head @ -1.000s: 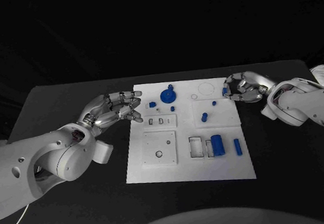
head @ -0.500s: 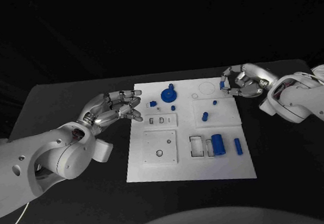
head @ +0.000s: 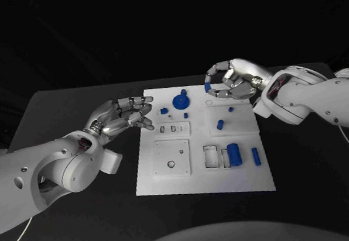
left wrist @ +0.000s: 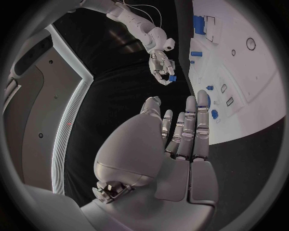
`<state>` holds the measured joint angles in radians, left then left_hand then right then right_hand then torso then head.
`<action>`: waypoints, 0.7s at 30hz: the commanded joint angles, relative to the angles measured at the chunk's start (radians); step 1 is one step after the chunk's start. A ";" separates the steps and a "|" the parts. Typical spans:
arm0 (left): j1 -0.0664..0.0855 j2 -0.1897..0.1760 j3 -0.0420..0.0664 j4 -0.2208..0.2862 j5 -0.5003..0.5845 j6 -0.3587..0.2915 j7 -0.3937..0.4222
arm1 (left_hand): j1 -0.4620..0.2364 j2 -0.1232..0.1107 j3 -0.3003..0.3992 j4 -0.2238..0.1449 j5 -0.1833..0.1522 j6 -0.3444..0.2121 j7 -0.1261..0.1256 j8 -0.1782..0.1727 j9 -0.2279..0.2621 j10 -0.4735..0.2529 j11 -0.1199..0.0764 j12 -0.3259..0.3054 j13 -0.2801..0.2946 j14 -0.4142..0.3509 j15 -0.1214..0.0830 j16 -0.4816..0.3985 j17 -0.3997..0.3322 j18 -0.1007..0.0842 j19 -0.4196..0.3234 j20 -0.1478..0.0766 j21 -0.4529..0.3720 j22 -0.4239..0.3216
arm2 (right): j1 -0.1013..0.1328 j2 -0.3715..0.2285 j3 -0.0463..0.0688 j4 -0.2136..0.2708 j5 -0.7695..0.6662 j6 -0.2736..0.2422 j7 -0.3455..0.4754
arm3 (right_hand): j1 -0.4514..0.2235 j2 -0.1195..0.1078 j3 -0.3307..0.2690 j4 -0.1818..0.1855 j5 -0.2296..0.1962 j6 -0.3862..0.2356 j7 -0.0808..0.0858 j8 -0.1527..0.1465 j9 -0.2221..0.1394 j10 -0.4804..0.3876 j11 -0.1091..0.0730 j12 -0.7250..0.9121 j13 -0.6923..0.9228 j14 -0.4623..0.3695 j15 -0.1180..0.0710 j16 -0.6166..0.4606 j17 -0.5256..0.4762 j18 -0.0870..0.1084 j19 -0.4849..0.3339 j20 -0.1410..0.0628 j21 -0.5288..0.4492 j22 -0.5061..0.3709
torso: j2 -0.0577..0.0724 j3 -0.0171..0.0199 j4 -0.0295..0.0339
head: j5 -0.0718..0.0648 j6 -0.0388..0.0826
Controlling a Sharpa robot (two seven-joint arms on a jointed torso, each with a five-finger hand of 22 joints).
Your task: Assemble the parts on the task board
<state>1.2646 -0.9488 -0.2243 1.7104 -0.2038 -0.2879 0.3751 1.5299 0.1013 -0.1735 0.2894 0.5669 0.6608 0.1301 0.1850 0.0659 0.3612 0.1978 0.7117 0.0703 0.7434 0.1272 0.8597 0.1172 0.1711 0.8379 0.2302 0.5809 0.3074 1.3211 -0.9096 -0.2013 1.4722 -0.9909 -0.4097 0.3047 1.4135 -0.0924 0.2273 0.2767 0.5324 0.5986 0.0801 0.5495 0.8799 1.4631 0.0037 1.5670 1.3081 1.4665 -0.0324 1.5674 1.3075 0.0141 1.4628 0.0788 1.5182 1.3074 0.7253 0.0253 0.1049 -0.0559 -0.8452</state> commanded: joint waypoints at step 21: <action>0.001 0.001 0.001 0.005 -0.003 0.010 0.001 | 0.008 0.004 0.003 0.000 0.005 -0.005 -0.001 0.004 0.000 -0.006 0.003 0.006 -0.001 -0.007 0.003 0.006 -0.001 0.006 -0.009 -0.001 -0.005 -0.001 | -0.032 0.211 0.000 -0.106 -0.094 0.280 -0.155 | 0.001 -0.001 0.014 -0.014 0.033 0.004 0.005 -0.011 -0.027 0.108 0.009 0.004 0.263 0.104 0.006 0.003 0.263 0.008 0.028 0.007 -0.008 0.235 | 0.001 0.0005 -0.0032 | 0.027 -0.002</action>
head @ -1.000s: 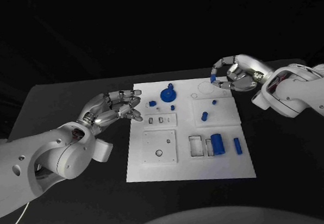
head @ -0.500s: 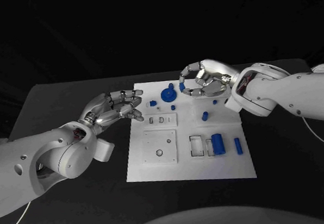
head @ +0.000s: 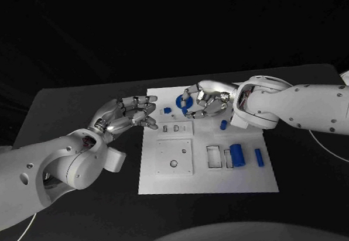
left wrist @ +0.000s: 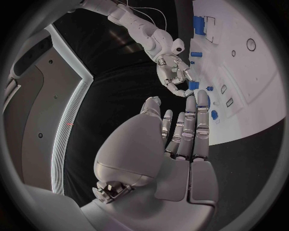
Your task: Assemble the parts on the task board
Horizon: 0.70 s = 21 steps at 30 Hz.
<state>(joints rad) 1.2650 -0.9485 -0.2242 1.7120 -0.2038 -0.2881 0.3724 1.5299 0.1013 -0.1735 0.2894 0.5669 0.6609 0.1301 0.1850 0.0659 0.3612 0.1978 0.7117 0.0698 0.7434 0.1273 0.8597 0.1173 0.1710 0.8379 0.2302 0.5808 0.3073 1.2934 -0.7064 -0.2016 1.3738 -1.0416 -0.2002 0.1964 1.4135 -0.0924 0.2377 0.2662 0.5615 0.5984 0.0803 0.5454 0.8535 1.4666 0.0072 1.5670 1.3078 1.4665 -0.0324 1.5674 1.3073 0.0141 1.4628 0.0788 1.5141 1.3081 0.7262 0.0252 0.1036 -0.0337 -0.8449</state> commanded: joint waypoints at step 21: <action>0.001 0.003 0.001 0.001 -0.003 0.014 0.001 | 0.007 0.004 0.003 0.000 0.005 -0.001 -0.001 0.007 0.000 -0.006 0.003 0.007 -0.001 -0.007 0.004 0.007 -0.002 0.006 -0.010 0.000 -0.006 -0.001 | -0.016 0.045 0.000 -0.044 -0.102 0.133 -0.082 | 0.005 -0.001 0.010 -0.018 -0.001 0.011 0.006 -0.014 -0.023 0.104 0.008 0.004 0.263 0.104 0.009 0.003 0.263 0.011 0.015 0.010 -0.013 0.229 | -0.002 -0.0004 -0.0008 | 0.003 -0.008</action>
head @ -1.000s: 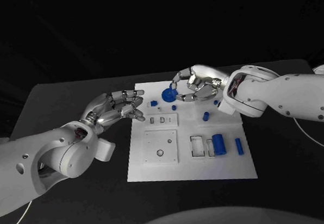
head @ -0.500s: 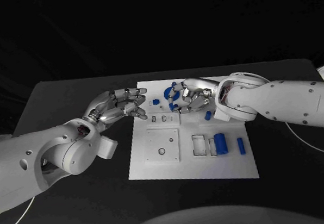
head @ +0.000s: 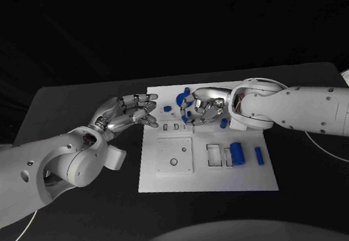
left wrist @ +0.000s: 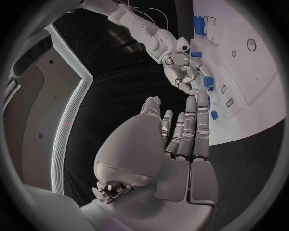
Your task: Assemble the parts on the task board
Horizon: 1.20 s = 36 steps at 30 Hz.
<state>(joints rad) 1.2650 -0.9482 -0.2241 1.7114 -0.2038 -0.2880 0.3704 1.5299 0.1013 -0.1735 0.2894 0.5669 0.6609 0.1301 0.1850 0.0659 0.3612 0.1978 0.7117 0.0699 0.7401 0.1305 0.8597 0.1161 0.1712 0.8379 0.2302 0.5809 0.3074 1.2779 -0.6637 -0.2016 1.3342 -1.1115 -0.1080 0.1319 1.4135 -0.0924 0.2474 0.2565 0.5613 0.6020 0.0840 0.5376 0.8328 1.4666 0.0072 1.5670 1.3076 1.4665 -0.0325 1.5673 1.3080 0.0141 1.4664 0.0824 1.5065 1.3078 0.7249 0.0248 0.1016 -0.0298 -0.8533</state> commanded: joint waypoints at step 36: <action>0.001 0.007 0.001 -0.001 0.001 0.024 -0.009 | 0.005 0.005 0.002 0.001 0.005 0.001 0.001 0.009 0.001 -0.006 0.002 0.008 -0.002 -0.004 0.001 0.007 -0.002 0.006 -0.011 0.000 -0.006 -0.001 | -0.006 0.011 0.000 -0.018 -0.075 0.044 -0.018 | 0.005 -0.003 -0.017 -0.087 -0.224 -0.068 -0.004 -0.044 -0.086 0.104 0.009 0.004 0.263 0.104 0.013 0.003 0.263 0.016 -0.011 0.011 -0.023 0.222 | 0.001 0.0006 0.0000 | 0.004 -0.002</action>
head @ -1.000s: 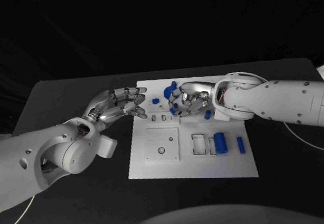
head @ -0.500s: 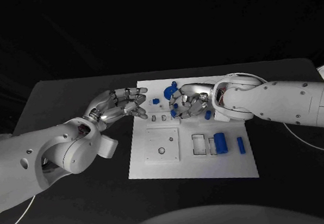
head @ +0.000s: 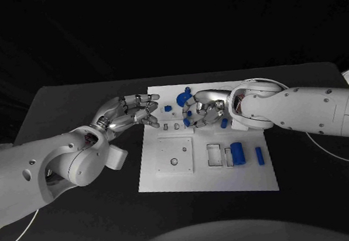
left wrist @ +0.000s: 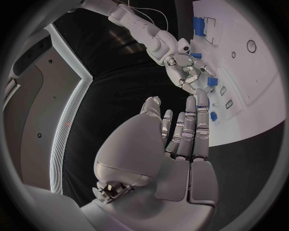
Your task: Assemble the parts on the task board
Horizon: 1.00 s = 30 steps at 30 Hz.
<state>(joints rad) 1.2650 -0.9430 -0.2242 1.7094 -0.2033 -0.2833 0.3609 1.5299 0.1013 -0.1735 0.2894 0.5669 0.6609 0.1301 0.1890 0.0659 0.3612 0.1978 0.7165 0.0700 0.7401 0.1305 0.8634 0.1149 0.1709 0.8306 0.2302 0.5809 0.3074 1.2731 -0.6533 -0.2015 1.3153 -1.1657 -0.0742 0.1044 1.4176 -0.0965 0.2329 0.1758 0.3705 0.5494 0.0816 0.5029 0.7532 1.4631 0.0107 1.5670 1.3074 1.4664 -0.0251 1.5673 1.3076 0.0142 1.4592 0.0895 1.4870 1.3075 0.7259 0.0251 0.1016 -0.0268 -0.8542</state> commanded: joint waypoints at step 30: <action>0.000 0.002 0.001 -0.008 0.004 0.006 0.010 | 0.003 0.002 0.000 0.000 0.004 -0.007 0.002 0.005 0.000 -0.016 0.001 0.002 -0.003 -0.006 0.000 0.005 -0.003 0.007 -0.005 0.001 -0.006 -0.001 | 0.018 -0.044 0.002 0.016 0.121 -0.241 0.308 | -0.157 -0.069 -0.388 0.121 -0.317 -0.125 -0.040 -0.172 -0.253 -0.152 0.048 -0.124 0.139 -0.056 0.047 -0.076 0.166 0.090 -0.394 0.031 -0.330 0.101 | 0.000 0.0007 -0.0002 | 0.004 0.008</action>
<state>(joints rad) 1.2648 -0.9424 -0.2241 1.7005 -0.2013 -0.2808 0.3542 1.5299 0.1013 -0.1735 0.2894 0.5669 0.6608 0.1301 0.1889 0.0659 0.3522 0.1995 0.7165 0.0681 0.7401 0.1306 0.8634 0.1121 0.1710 0.8307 0.2302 0.5809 0.3074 1.2876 -0.6947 -0.2007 1.3255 -1.1332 -0.2395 0.2886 1.2562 -0.1574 -0.1469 0.2960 0.0520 0.4250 0.0454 0.3325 0.5022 1.3228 0.0574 1.4486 1.3078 1.4162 0.0214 1.4958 1.3074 0.0930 1.0773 0.1203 1.1670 1.3081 0.7252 0.0253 0.1016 -0.0222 -0.8475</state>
